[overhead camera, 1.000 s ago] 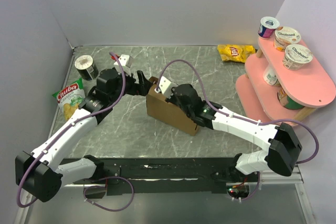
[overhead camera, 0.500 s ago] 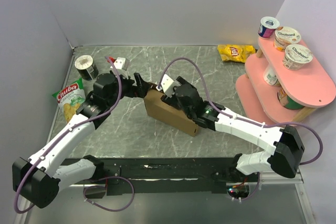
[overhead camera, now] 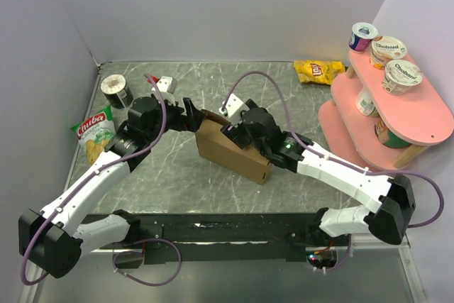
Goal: Fold the paper box
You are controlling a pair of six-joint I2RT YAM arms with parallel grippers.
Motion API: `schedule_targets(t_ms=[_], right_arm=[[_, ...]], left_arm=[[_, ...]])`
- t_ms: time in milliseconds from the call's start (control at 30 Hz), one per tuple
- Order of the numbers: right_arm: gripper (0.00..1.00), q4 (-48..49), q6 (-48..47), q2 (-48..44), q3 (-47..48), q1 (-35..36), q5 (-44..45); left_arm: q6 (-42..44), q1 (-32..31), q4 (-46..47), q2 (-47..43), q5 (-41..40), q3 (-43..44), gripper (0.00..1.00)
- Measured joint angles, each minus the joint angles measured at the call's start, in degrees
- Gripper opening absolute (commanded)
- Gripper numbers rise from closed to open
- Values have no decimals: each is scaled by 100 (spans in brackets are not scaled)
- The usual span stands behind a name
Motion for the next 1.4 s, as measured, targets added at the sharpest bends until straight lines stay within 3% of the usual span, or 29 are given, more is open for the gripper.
schedule_targets(t_ms=[33,133,400,467,533,733,1167,1400], right_arm=[[88,-52,44,-44,35,-9,-52],[95,-162,214,-313,129,-26,-286],[94,-560,654,-1156,234,-35,-931],[82,-693,883,-1368,234,-96,-1049],[76,-866,1211,-1554,260,-369,-1327],[76,-1012,2245,-1735,299,-1342,-1878],[73,-387,3558,-1370,-398,-1405,-1775],[73,181,3950,-1344,-778,-1023,-1080]], left_arm=[[0,0,-7,2,11,0,96],[15,0,-31,17,66,28,96],[380,0,-402,212,203,214,97],[529,0,-570,337,262,387,99],[717,0,-706,461,339,562,91],[1158,0,-870,726,492,796,80],[1482,0,-1049,1132,699,850,61],[1453,0,-922,1158,918,850,30]])
